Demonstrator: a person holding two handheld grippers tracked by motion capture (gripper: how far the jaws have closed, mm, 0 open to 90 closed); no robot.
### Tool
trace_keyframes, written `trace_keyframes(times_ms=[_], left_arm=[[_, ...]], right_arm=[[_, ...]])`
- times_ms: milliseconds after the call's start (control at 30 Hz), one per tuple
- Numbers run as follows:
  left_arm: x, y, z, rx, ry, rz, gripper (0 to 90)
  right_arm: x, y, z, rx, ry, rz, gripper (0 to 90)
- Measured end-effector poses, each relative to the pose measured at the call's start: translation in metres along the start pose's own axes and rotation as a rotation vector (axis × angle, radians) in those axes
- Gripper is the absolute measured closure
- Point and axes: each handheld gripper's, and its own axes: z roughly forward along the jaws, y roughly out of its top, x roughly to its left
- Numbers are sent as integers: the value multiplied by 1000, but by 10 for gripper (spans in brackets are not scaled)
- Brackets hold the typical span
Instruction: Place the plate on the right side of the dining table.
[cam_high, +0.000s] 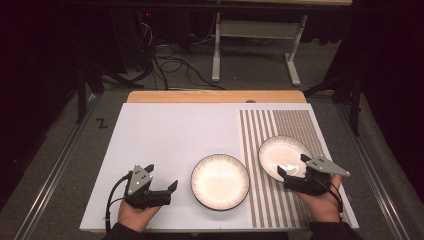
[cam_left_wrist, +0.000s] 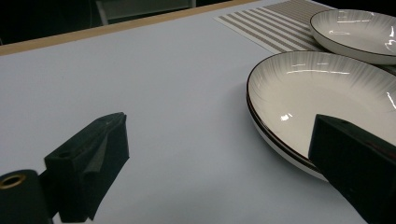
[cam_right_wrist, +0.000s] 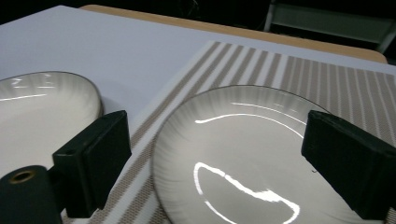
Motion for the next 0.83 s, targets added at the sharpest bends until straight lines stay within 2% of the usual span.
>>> trace_keyframes(times_ms=[233, 433, 567, 767, 833], left_arm=[[-7, 1, 3, 6, -11, 20, 6], [-15, 3, 1, -12, -22, 45, 4], [-13, 3, 1, -10, -22, 35, 4], [-15, 3, 2, -5, -23, 32, 4], [-15, 4, 3, -5, -25, 31, 4]], right_arm=[[47, 6, 0, -13, 72, -55, 33], [83, 7, -1, -19, 127, -87, 19], [88, 6, -3, -28, 140, -116, 19], [80, 4, -6, -32, 119, -105, 19], [78, 5, -8, -37, 119, -86, 18]])
